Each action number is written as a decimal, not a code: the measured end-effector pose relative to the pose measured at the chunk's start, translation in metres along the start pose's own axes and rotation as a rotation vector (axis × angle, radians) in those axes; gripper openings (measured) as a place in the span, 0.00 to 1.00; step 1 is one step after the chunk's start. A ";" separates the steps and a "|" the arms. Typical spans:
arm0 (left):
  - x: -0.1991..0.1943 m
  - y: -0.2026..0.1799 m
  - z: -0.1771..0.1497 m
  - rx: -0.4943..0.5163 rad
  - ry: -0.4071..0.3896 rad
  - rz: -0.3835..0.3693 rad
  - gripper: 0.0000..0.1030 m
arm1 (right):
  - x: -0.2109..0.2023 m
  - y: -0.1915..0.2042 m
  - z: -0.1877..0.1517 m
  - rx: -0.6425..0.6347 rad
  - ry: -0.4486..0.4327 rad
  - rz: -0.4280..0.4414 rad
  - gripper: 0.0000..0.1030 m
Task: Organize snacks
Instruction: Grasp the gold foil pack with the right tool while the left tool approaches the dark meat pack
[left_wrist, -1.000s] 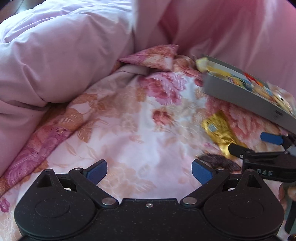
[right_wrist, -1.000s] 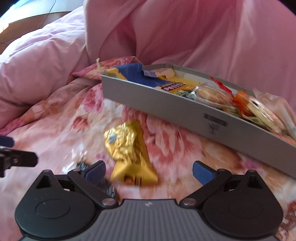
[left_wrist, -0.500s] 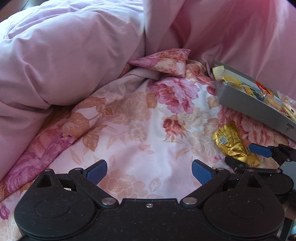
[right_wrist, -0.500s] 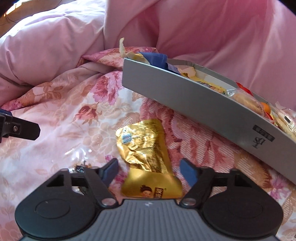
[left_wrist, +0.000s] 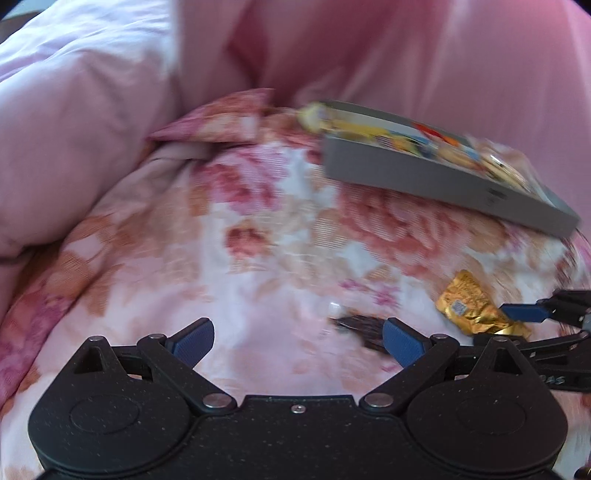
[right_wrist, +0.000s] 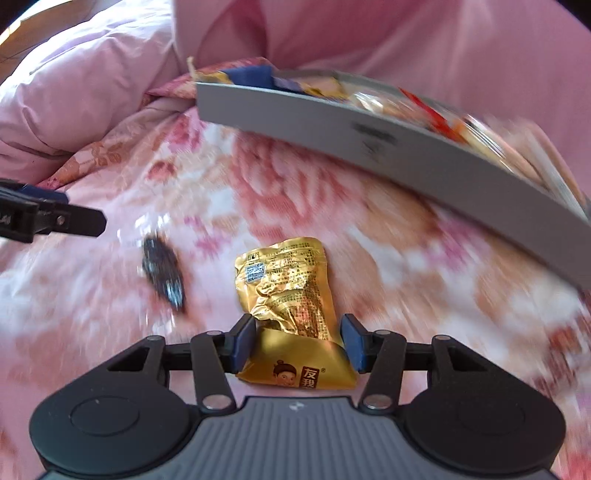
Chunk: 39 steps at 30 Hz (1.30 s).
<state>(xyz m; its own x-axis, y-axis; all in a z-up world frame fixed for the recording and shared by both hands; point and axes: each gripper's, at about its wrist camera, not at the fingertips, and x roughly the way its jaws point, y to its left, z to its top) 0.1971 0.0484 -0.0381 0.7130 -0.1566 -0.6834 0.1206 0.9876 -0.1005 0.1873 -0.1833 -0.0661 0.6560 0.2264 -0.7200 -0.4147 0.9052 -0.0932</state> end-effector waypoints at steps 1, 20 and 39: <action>0.000 -0.004 -0.001 0.025 0.003 -0.017 0.95 | -0.007 -0.003 -0.006 0.011 0.005 -0.008 0.54; 0.066 -0.057 0.032 0.905 0.247 -0.454 0.91 | -0.027 -0.022 -0.038 0.102 -0.035 0.072 0.66; 0.041 -0.046 0.018 0.486 0.467 -0.529 0.85 | -0.033 -0.018 -0.039 0.101 0.016 0.101 0.72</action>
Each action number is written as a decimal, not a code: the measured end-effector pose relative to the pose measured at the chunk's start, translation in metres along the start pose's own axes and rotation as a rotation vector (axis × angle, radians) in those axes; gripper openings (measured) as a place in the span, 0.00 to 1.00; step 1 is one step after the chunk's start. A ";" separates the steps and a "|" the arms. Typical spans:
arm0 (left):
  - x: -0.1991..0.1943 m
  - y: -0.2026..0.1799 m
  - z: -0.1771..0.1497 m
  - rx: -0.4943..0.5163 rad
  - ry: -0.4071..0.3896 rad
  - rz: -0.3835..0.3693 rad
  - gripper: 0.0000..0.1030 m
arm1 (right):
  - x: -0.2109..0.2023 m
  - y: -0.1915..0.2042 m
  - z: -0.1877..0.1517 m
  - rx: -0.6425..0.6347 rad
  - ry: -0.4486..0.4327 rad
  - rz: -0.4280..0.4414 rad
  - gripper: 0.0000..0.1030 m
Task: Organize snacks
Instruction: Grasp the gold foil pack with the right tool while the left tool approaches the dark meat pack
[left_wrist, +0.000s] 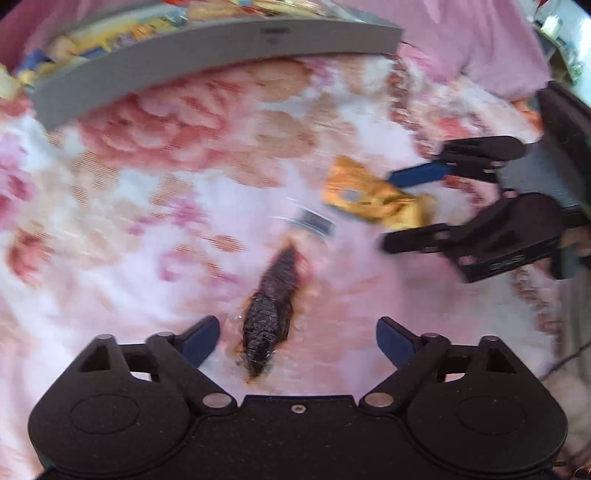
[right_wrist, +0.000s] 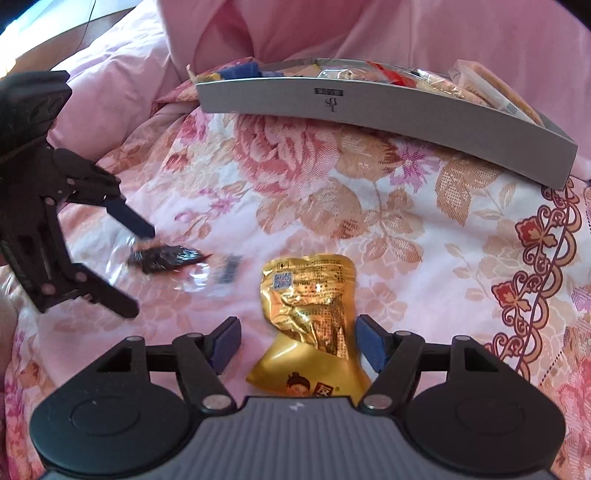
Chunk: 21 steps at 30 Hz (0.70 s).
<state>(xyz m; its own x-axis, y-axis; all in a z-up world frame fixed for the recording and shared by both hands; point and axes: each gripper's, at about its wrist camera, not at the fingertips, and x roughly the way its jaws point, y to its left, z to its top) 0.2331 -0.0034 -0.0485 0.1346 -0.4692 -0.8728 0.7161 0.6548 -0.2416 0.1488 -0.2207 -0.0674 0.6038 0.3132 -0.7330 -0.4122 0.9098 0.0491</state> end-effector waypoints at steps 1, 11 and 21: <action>0.002 -0.004 0.001 0.016 0.007 0.008 0.85 | -0.001 0.001 -0.001 -0.004 0.003 0.002 0.72; 0.019 -0.017 0.011 0.182 0.046 0.164 0.84 | 0.002 0.007 -0.003 -0.031 -0.004 -0.042 0.82; 0.016 -0.029 0.004 -0.088 0.011 0.243 0.54 | 0.001 0.015 -0.008 -0.043 0.009 -0.060 0.82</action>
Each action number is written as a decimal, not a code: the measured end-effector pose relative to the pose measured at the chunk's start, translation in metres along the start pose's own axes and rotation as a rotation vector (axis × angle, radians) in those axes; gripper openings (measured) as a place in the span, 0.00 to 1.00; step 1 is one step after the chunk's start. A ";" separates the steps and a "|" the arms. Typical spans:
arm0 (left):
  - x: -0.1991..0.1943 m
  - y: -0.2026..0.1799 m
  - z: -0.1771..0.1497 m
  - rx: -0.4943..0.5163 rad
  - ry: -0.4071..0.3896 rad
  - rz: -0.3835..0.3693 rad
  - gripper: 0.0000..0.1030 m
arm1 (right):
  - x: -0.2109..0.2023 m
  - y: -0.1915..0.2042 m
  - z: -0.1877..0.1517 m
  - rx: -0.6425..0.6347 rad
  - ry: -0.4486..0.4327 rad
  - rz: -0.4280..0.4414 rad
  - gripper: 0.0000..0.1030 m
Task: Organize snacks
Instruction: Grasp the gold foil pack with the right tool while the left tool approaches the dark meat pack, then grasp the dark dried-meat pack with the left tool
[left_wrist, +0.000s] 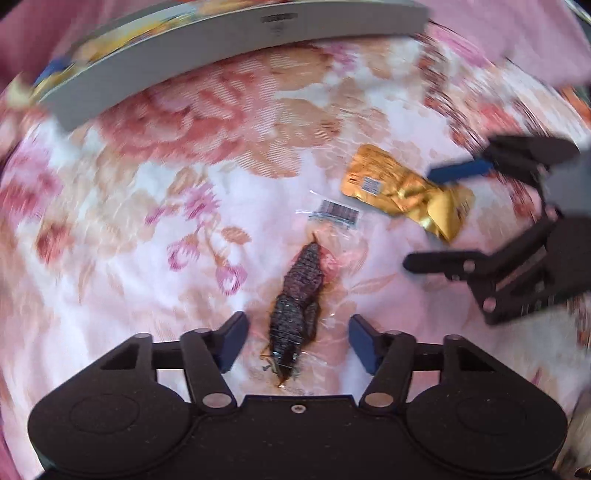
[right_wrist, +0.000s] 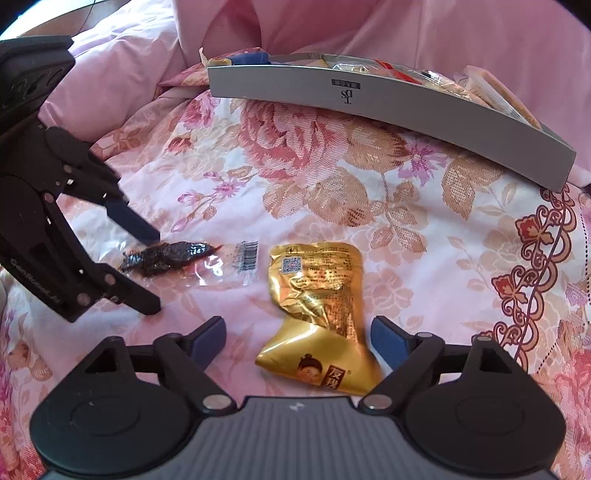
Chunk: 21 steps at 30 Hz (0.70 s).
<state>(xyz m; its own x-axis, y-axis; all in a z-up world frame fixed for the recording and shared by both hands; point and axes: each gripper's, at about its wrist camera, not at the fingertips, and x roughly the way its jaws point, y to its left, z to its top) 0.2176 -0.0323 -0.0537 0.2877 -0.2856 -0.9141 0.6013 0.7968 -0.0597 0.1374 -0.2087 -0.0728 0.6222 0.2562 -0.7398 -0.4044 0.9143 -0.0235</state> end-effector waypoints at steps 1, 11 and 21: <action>-0.002 0.000 -0.002 -0.052 -0.011 0.001 0.52 | -0.001 0.001 0.000 -0.002 0.002 -0.003 0.76; -0.005 -0.025 -0.026 -0.321 -0.134 0.071 0.56 | -0.024 0.003 -0.012 -0.009 0.030 -0.077 0.70; 0.003 -0.025 -0.023 -0.240 -0.143 0.096 0.66 | -0.008 -0.001 -0.017 0.030 0.007 -0.039 0.91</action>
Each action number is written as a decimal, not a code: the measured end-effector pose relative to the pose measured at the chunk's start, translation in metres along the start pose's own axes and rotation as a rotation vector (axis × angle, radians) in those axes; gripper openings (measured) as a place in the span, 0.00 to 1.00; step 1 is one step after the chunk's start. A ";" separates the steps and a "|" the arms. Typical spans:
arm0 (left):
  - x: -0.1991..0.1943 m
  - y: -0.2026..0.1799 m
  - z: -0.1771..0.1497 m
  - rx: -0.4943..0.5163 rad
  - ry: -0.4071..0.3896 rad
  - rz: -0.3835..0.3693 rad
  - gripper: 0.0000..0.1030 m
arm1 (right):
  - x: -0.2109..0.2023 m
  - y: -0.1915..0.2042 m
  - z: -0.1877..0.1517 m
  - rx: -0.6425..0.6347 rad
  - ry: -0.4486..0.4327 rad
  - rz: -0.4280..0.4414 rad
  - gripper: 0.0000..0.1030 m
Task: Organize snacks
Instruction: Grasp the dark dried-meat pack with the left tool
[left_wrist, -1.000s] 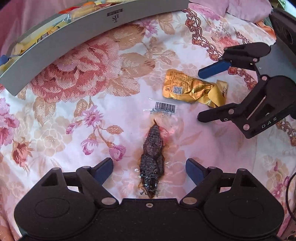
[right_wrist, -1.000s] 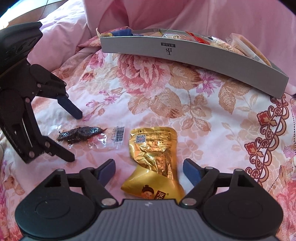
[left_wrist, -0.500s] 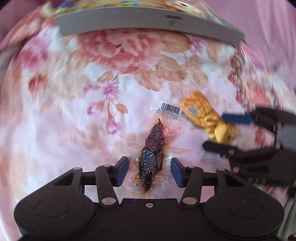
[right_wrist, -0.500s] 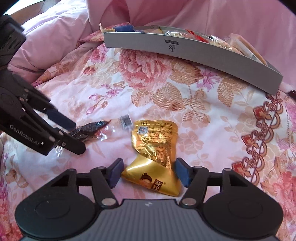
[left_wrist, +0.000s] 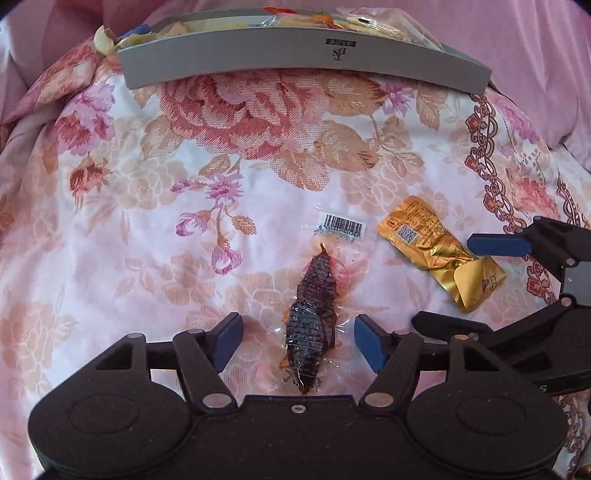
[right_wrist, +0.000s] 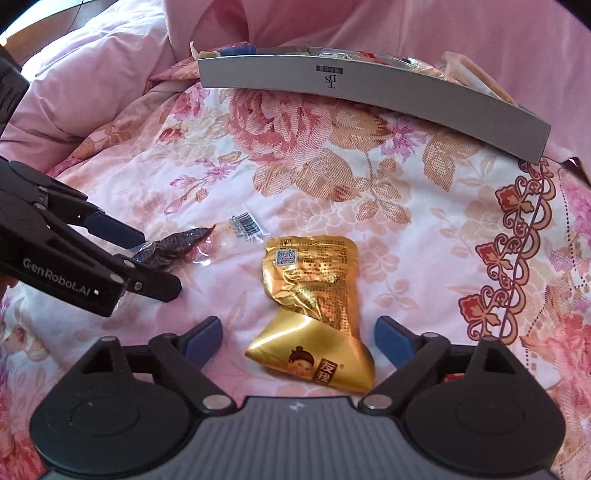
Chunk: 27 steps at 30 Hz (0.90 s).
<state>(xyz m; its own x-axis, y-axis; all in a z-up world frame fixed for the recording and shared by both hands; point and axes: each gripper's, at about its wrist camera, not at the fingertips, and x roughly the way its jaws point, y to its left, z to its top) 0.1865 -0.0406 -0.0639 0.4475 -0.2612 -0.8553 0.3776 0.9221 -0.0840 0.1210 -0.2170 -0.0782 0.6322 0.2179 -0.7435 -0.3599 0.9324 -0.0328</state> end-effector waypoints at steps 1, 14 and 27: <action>0.000 -0.001 0.000 0.011 -0.003 0.002 0.65 | 0.000 0.001 0.000 0.000 -0.002 -0.002 0.90; -0.005 -0.008 -0.001 0.013 -0.041 -0.012 0.47 | -0.006 0.012 -0.001 -0.063 -0.035 -0.058 0.62; -0.007 -0.011 -0.003 0.034 -0.101 0.034 0.47 | -0.007 0.047 -0.011 -0.374 -0.136 -0.218 0.61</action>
<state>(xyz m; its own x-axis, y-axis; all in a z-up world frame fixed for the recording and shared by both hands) 0.1768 -0.0485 -0.0583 0.5395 -0.2592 -0.8011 0.3877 0.9210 -0.0370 0.0921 -0.1780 -0.0816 0.7960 0.0869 -0.5990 -0.4155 0.7981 -0.4364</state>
